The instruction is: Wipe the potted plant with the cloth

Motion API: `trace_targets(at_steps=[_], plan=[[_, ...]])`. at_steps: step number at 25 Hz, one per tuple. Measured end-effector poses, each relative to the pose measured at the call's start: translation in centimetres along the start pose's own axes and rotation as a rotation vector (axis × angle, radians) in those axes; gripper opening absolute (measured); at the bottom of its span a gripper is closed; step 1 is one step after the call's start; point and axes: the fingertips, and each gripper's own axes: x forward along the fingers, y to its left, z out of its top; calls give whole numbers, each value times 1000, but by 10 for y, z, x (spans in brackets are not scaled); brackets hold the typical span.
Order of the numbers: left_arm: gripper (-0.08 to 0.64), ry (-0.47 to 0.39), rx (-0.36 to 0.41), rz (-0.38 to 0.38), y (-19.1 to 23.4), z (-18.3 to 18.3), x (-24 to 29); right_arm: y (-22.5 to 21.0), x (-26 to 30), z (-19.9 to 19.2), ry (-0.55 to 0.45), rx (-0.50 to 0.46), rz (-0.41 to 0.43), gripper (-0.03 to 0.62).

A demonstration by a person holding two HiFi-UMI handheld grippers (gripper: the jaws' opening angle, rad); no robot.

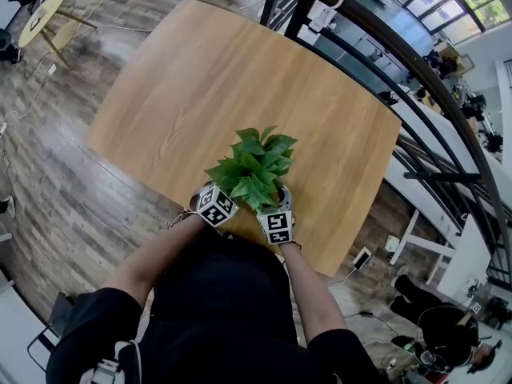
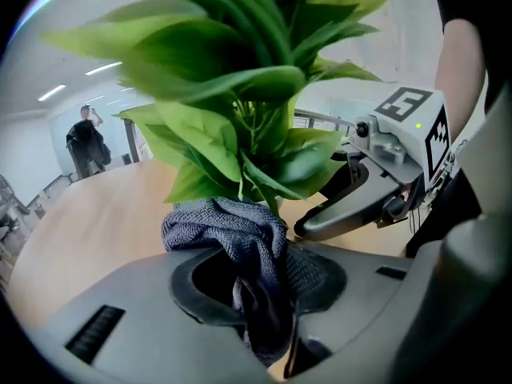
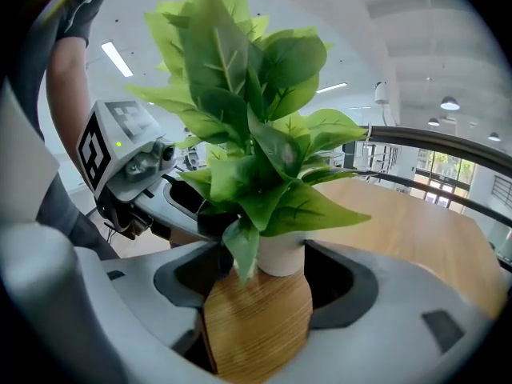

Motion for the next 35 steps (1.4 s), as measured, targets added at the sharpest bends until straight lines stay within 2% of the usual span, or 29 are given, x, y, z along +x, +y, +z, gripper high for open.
trace_targets(at_steps=[5,10,12,15,17,23,30,35], plan=[[144,-27,-89,-24,-9,-11,-5,27,-12,-9,-2,-22,33,307],[144,-17,-132,20,11,-22,-8,-16,-16,-19,-1,56,-84,307],[144,-15,-135,40,22,-21,-8,-27,-13,-15,8,11,-61,307],[144,-29,-153,53,38,-13,-6,-23,-2,-5,34,-137,44,307],[144,-51,-167,47,40,-4,-3,-19,3,-2,44,-189,85,307],[144,-60,-164,34,30,0,1,-13,2,-3,14,-52,77,307],[144,-79,-215,9,17,-4,-7,12,-12,-10,21,-26,96,307],[144,-74,-219,-11,6,-11,-9,27,-15,-13,24,-28,116,307]])
